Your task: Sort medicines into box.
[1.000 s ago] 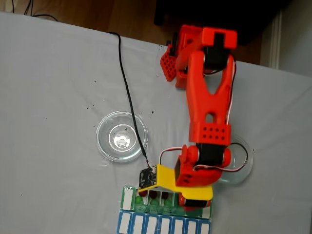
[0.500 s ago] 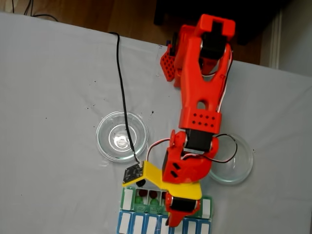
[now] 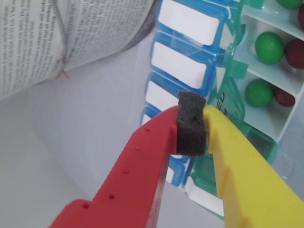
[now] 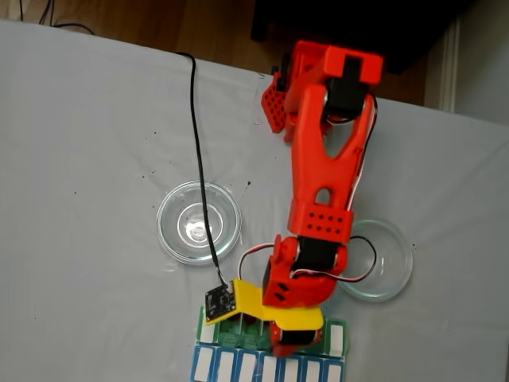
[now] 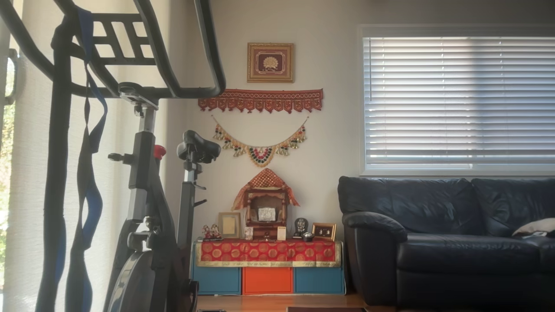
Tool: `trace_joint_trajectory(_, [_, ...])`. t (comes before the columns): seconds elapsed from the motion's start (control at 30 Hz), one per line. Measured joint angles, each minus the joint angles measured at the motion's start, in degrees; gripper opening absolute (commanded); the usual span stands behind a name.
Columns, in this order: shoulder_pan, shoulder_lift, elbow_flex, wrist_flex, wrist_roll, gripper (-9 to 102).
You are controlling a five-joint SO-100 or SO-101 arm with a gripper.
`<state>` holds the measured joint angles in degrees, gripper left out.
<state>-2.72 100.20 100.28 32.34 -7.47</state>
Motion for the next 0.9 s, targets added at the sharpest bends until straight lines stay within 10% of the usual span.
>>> trace_joint_trajectory(0.9, [-3.25, -18.46, -23.73, 28.65, 4.39, 1])
